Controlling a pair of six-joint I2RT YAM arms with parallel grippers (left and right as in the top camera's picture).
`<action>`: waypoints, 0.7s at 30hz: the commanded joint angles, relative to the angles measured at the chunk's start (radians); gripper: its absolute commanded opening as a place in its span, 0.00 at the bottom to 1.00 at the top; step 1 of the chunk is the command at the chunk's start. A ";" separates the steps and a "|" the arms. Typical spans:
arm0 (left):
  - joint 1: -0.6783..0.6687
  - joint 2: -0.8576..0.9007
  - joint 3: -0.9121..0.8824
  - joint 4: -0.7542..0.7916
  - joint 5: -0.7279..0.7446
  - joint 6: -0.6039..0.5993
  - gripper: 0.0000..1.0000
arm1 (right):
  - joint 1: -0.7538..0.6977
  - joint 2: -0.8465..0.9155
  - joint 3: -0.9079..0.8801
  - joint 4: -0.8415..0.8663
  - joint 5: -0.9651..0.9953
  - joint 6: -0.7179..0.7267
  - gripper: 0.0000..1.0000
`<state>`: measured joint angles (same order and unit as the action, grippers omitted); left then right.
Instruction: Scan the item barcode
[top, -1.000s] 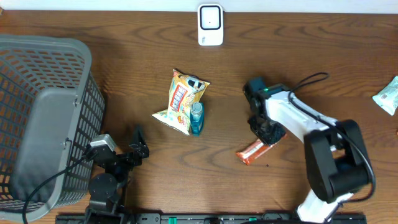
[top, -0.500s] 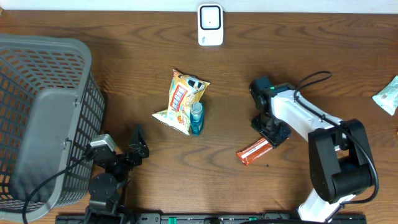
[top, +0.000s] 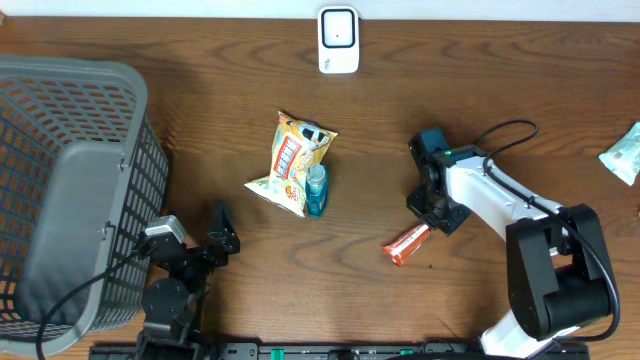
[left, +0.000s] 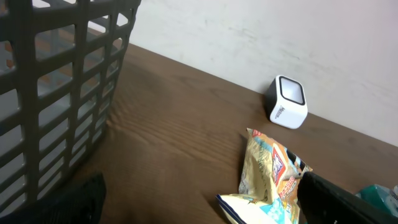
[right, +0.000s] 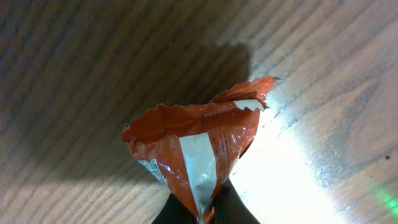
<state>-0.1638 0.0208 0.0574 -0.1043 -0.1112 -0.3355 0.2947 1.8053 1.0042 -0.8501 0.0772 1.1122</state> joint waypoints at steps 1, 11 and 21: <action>0.005 -0.003 -0.023 -0.021 -0.013 0.013 0.98 | -0.009 0.069 -0.058 0.023 -0.082 -0.133 0.01; 0.005 -0.003 -0.023 -0.021 -0.013 0.012 0.98 | -0.009 -0.217 -0.042 -0.004 -0.138 -0.172 0.01; 0.005 -0.003 -0.023 -0.021 -0.013 0.012 0.98 | -0.008 -0.379 -0.042 -0.099 -0.105 -0.175 0.01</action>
<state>-0.1635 0.0208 0.0574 -0.1043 -0.1116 -0.3355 0.2932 1.4422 0.9592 -0.9329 -0.0448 0.9520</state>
